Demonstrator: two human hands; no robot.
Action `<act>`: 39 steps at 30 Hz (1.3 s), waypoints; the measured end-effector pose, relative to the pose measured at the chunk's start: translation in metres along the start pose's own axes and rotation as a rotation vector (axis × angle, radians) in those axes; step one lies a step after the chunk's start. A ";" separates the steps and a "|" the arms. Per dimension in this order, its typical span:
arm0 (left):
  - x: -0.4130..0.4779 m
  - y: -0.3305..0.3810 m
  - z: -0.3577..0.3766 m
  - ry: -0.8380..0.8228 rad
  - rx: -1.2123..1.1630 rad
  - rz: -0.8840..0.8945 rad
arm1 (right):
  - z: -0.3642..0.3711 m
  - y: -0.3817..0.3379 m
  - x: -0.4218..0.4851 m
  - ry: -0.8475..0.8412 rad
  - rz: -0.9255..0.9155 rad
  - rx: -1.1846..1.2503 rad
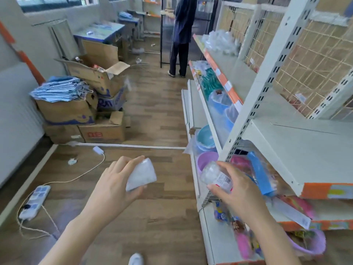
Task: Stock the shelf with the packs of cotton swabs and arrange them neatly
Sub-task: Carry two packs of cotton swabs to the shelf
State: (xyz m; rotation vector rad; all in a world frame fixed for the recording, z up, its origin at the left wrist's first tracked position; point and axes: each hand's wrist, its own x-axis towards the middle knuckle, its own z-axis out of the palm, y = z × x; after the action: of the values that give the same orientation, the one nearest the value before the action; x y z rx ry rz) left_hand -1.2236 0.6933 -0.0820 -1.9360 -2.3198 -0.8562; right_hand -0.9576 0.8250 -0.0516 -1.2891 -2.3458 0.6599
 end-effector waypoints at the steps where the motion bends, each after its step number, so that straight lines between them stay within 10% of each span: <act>1: 0.011 -0.007 0.004 0.000 -0.002 -0.003 | 0.003 0.001 0.015 -0.011 -0.003 0.000; 39: 0.537 -0.248 0.101 0.035 -0.009 0.009 | 0.073 0.022 0.605 0.048 -0.037 0.027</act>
State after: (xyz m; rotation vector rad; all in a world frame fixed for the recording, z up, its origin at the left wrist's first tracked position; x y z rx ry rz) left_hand -1.5446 1.2006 -0.0871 -1.9168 -2.2906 -0.8946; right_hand -1.2876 1.3376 -0.0606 -1.2333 -2.3087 0.6390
